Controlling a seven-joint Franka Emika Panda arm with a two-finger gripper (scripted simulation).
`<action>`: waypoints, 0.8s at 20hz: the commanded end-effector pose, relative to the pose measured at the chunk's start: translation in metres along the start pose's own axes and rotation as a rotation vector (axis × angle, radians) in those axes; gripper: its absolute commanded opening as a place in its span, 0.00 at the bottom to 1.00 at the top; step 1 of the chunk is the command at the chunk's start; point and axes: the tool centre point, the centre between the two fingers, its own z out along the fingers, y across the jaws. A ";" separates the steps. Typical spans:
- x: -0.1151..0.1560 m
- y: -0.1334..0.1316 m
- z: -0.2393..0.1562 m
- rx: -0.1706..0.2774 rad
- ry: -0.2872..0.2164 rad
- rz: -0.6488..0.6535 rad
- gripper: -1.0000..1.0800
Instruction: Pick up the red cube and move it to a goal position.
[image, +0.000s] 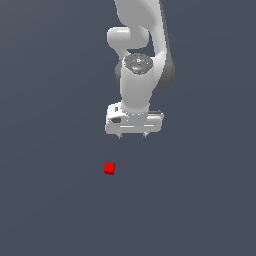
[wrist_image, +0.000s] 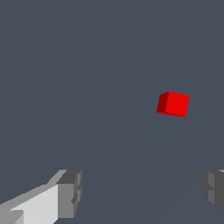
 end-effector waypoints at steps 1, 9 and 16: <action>0.000 0.000 0.000 0.000 0.000 0.000 0.96; 0.006 0.009 0.015 0.001 -0.002 0.018 0.96; 0.020 0.031 0.051 0.005 -0.007 0.062 0.96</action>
